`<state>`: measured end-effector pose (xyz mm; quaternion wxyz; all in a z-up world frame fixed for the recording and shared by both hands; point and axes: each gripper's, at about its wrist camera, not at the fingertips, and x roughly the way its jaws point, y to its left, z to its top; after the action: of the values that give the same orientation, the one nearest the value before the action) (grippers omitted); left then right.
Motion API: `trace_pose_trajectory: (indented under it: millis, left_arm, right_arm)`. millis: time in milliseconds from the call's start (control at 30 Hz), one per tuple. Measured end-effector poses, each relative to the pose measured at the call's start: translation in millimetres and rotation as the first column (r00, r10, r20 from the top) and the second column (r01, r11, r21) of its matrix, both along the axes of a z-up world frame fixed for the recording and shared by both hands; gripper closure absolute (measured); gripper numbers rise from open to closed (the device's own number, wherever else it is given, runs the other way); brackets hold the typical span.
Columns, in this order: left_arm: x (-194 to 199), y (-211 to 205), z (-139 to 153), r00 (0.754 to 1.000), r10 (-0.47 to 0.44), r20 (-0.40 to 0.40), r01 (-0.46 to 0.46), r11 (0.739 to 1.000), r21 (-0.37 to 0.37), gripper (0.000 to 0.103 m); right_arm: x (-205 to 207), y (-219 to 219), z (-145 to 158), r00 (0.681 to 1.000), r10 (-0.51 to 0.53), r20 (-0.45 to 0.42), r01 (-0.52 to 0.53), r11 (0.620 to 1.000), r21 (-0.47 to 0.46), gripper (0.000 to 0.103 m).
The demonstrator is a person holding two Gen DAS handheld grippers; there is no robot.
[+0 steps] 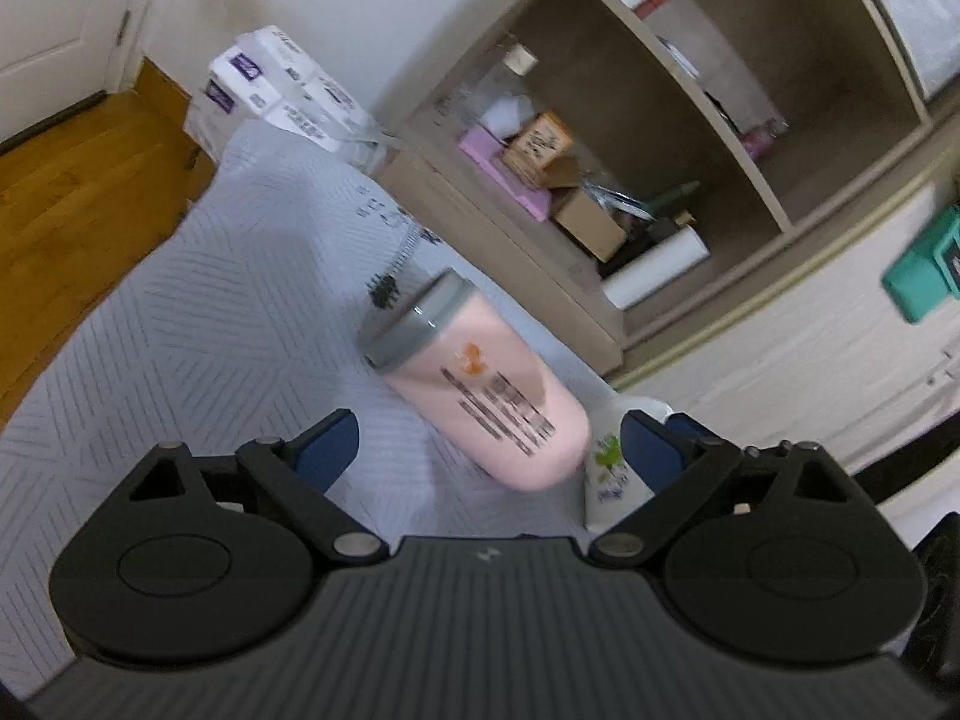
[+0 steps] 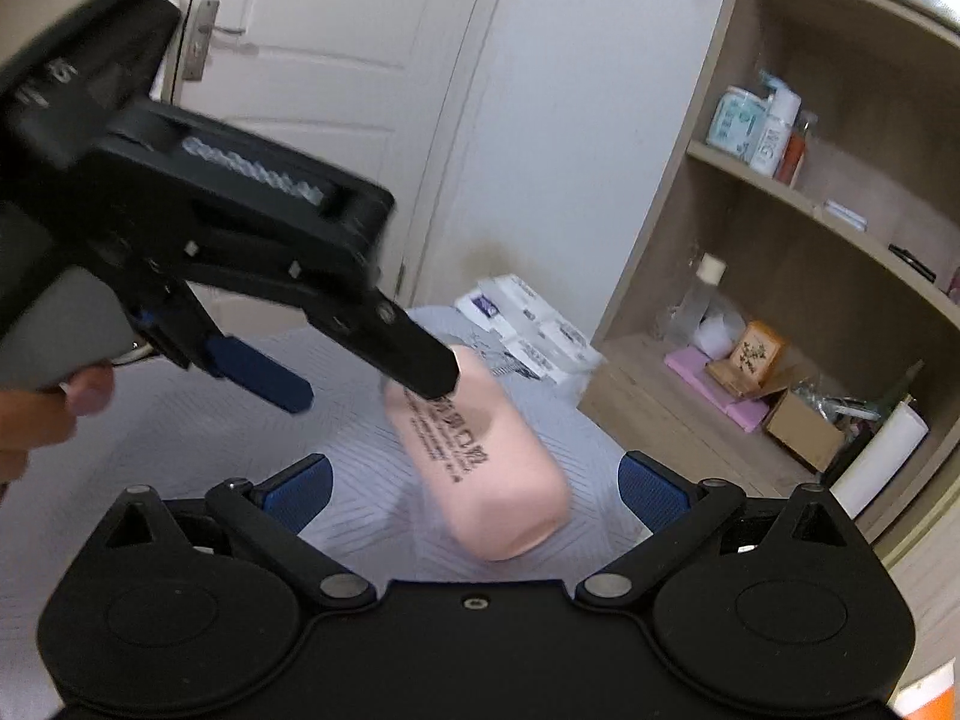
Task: Flip cup upright
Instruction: 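Move the right tool down onto the pink tumbler and close around its body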
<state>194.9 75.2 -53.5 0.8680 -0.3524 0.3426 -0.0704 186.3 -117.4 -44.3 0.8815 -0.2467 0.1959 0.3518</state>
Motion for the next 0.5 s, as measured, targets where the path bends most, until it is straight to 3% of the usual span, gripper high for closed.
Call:
trace_pose_trajectory:
  millis: [133,200,300,433,500]
  left_arm:
    - [3.8,3.0,-9.3,1.0,0.002,-0.005,-0.003,0.999,-0.046,0.01]
    - [3.7,4.4,-17.6,1.0,0.009,0.004,-0.008,0.995,-0.095,0.01]
    - [6.9,2.4,-23.9,1.0,-0.001,-0.001,0.001,0.994,-0.111,0.014]
    - [7.0,4.7,-28.0,1.0,0.003,0.018,0.0,0.99,-0.142,0.016]
    - [7.4,5.3,-28.8,1.0,0.004,0.024,-0.001,0.991,-0.137,0.016]
  right_arm:
    - [14.7,10.1,-7.9,0.999,0.044,0.012,-0.042,0.991,-0.123,0.002]
    - [22.0,17.0,-10.2,0.997,0.065,-0.028,-0.069,0.982,-0.177,0.006]
    - [29.9,26.6,-11.9,0.994,0.1,-0.051,-0.11,0.962,-0.25,0.007]
    - [34.2,34.5,-13.1,0.991,0.12,-0.059,-0.132,0.946,-0.296,0.008]
    - [36.7,36.6,-13.6,0.991,0.117,-0.066,-0.132,0.944,-0.302,0.017]
